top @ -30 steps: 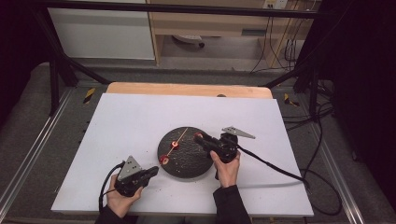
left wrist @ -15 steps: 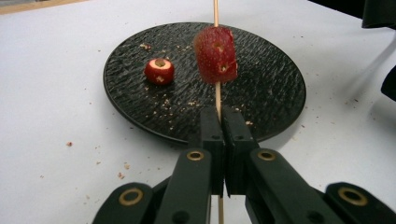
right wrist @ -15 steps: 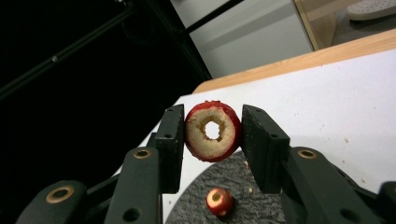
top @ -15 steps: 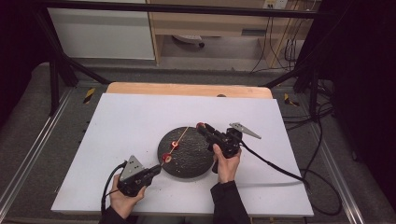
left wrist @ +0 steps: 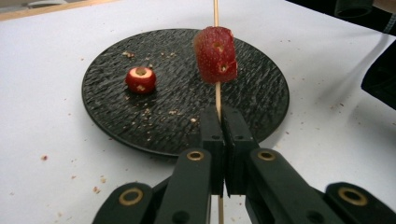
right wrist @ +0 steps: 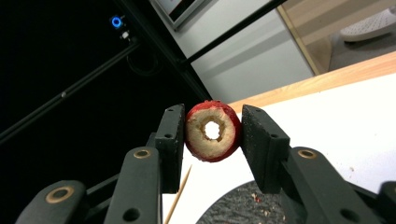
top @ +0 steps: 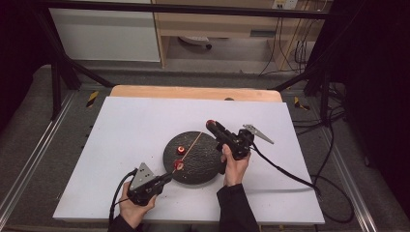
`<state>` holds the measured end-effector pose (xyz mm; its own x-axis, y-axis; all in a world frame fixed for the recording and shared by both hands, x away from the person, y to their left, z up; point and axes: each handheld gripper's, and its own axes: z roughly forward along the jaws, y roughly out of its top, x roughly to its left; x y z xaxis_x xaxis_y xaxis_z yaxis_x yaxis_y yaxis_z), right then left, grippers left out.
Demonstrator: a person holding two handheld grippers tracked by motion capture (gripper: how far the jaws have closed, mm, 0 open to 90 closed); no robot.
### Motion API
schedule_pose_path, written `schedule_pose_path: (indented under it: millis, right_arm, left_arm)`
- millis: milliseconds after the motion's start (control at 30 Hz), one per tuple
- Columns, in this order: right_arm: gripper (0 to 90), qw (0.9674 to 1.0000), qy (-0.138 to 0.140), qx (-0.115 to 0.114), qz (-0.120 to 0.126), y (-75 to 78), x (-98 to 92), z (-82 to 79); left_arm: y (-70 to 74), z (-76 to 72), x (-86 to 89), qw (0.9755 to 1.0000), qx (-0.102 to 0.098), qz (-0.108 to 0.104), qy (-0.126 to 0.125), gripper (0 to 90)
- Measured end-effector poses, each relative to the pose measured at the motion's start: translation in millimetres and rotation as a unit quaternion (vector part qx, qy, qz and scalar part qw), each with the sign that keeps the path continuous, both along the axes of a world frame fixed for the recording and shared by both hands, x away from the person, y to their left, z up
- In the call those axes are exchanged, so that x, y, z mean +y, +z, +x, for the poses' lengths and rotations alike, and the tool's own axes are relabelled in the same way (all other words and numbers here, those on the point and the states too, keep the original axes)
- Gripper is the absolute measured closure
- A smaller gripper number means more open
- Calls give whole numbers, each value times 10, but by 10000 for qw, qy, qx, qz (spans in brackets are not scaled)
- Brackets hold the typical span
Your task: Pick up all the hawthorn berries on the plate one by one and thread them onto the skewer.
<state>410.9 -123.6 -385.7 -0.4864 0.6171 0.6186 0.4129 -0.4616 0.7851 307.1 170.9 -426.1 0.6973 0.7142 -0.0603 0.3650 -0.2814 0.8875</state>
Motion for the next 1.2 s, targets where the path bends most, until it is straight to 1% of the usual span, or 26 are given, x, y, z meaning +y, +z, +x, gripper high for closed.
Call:
schedule_pose_path:
  millis: [133, 200, 333, 667, 900, 1033, 1200]
  right_arm:
    - [614, 9999, -46, -24, 127, 13, -2, 2]
    - [614, 9998, -71, -69, 143, 15, -5, 0]
    - [614, 9997, -57, -51, 236, 21, -3, -3]
    - [614, 9995, -79, -59, 288, 17, 3, -11]
    - [614, 9993, -69, -49, 361, 21, 7, -19]
    - [614, 9991, -101, -77, 398, 8, 16, -18]
    - [615, 9985, -150, -111, 506, 1, 29, -25]
  left_arm:
    - [12, -8, -45, 10000, -31, -15, -41, 881]
    - [16, -9, -57, 10000, -42, -26, -42, 881]
    - [19, -1, -98, 10000, -48, -41, -58, 881]
    - [41, 10, -164, 9999, -92, -100, -68, 881]
    - [50, 22, -185, 9998, -81, -186, 7, 881]
    - [65, 23, -231, 9997, -103, -226, 64, 881]
    - [74, 32, -292, 9993, -53, -337, 178, 881]
